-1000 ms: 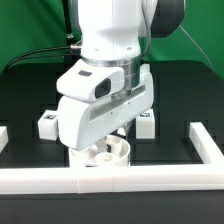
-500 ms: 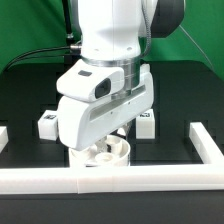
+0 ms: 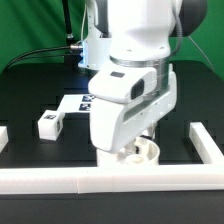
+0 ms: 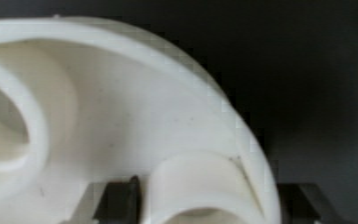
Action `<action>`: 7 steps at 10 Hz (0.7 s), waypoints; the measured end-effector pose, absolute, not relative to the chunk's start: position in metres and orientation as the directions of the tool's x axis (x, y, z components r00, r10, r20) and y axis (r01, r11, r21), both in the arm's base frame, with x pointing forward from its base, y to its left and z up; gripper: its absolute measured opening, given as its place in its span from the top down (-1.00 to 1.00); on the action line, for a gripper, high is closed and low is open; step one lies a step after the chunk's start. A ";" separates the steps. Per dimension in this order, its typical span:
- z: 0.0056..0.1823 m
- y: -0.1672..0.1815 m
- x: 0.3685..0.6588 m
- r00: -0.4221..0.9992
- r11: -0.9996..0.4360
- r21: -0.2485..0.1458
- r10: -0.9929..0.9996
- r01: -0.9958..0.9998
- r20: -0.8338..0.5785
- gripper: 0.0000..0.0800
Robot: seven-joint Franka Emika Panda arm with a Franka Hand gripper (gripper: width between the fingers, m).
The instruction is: Assemble stool
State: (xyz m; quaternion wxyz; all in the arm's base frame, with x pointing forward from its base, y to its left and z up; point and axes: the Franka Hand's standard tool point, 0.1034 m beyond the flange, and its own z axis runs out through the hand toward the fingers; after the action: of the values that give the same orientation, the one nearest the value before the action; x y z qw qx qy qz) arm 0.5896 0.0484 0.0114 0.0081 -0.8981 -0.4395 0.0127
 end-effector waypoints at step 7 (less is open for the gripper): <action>0.012 0.085 0.592 0.632 -0.634 -0.050 0.773 0.772 -0.049 0.20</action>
Offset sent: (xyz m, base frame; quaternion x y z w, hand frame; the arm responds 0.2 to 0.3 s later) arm 0.0222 0.0284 -0.0055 -0.0016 0.0000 0.0133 0.9999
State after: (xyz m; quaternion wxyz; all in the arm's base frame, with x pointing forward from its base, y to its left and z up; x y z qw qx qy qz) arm 0.5921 0.0845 0.0119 0.0120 -0.9033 -0.4276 0.0330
